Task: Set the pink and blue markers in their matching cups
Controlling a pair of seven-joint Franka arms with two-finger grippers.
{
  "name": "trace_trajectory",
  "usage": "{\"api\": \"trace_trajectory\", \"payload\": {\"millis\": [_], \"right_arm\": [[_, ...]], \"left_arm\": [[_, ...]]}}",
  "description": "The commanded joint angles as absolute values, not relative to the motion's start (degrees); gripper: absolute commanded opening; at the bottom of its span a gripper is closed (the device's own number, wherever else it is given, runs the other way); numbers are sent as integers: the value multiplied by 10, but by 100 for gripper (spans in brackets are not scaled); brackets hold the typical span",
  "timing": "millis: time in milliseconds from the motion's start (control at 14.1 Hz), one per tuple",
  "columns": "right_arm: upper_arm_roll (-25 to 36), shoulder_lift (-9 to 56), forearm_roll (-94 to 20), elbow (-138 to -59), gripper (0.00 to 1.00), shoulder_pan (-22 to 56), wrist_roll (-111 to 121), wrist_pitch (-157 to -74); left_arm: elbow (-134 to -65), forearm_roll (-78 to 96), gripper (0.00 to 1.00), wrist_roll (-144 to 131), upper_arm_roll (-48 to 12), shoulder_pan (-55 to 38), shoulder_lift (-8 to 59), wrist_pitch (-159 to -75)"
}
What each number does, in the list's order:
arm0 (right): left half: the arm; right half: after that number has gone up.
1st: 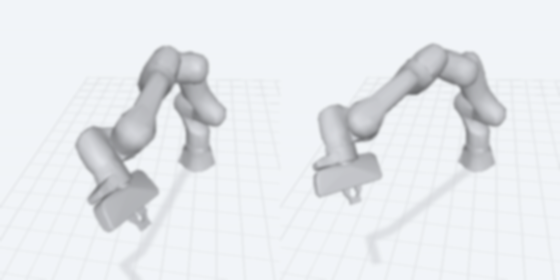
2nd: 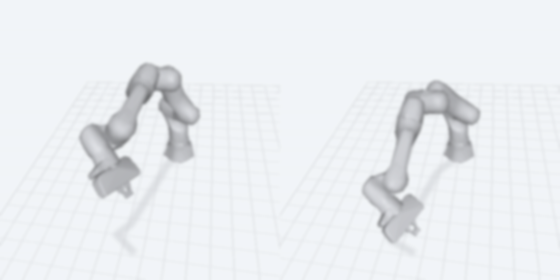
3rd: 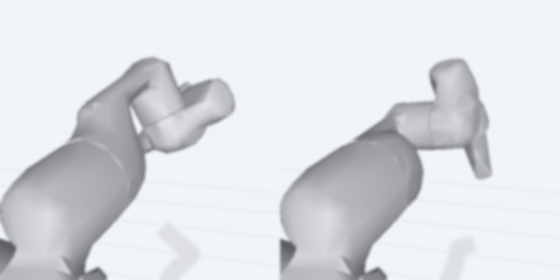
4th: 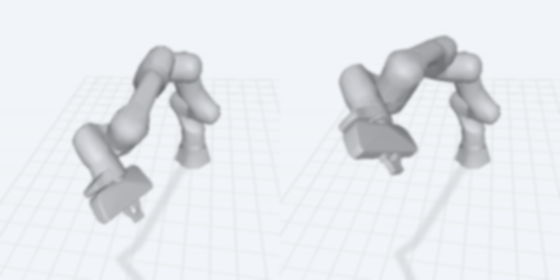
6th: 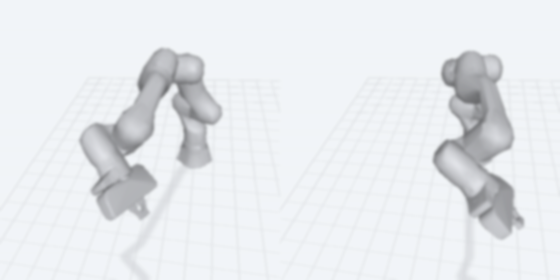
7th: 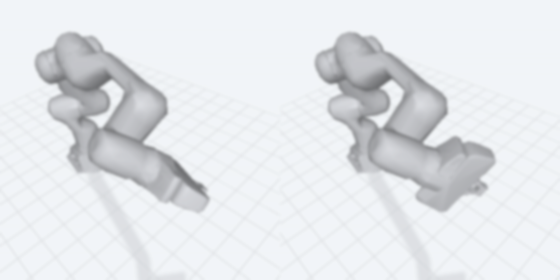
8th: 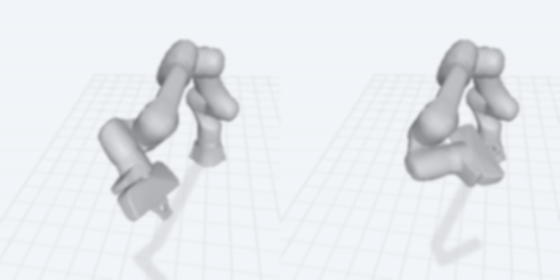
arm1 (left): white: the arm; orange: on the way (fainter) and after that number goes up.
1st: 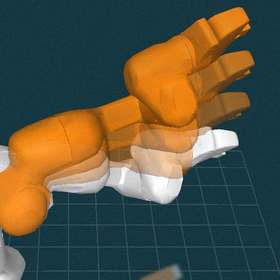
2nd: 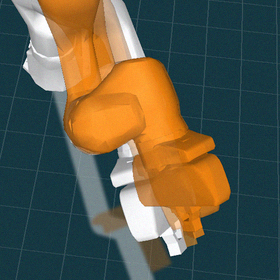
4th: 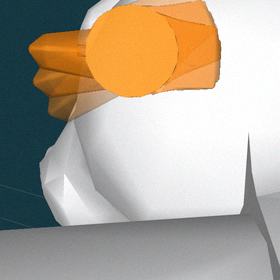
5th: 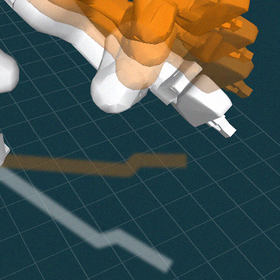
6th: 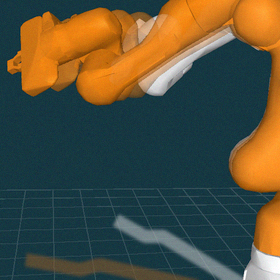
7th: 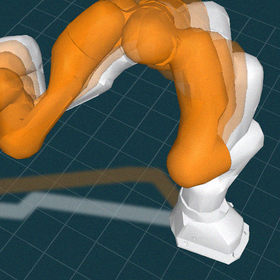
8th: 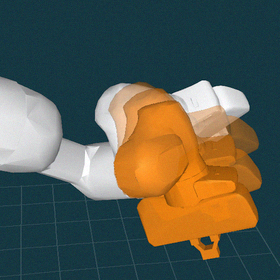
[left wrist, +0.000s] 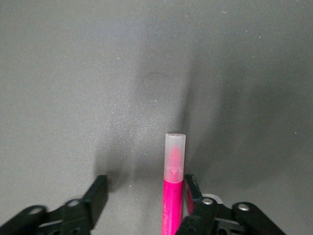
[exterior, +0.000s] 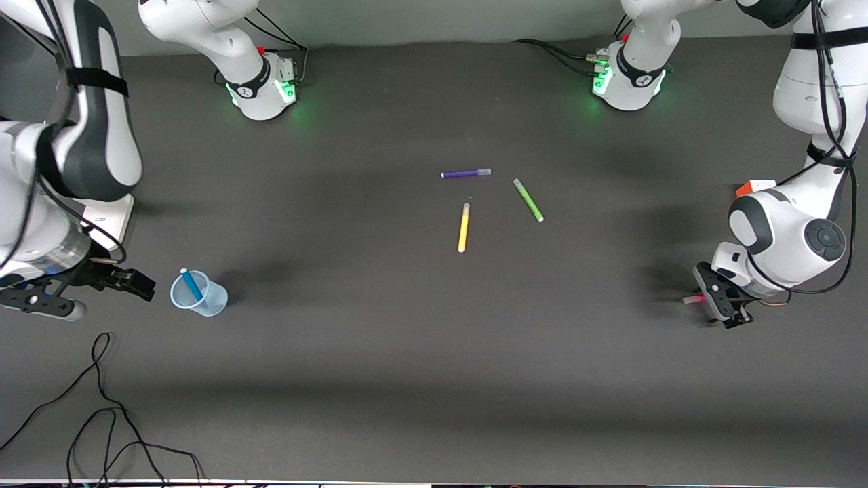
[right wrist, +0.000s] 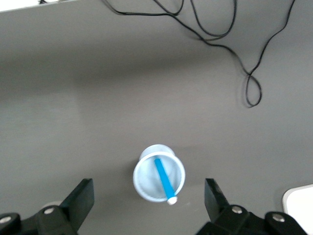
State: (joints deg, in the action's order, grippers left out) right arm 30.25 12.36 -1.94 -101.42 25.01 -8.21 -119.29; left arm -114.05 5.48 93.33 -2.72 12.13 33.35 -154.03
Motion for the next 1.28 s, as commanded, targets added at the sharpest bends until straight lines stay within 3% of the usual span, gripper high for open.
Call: {"api": "trace_trajectory", "payload": {"millis": [0,142,567,709,993,1205], "right_arm": [[305,131,-43,-962,100,252,-76,-1130],[304,128,-53,-949,100,252,-75,-1101],[304,122,-98,-948,100,254,-35,-1084],[307,120,-98,-945,100,253,-35,-1082],[308,121,-98,-921,100,252,-41,-1027],[309,119,-98,-921,100,253,-42,-1027]], "left_arm": [[-1127,34,10,975,-24,117,340,-1549],[-1118,33,0,991,-25,121,344,-1549],[-1098,33,0,1007,-25,123,339,-1529],[-1063,33,0,1004,-25,120,329,-1459],[-934,33,0,1004,-22,130,318,-1228],[-894,33,0,1002,-20,134,291,-1109]]}}
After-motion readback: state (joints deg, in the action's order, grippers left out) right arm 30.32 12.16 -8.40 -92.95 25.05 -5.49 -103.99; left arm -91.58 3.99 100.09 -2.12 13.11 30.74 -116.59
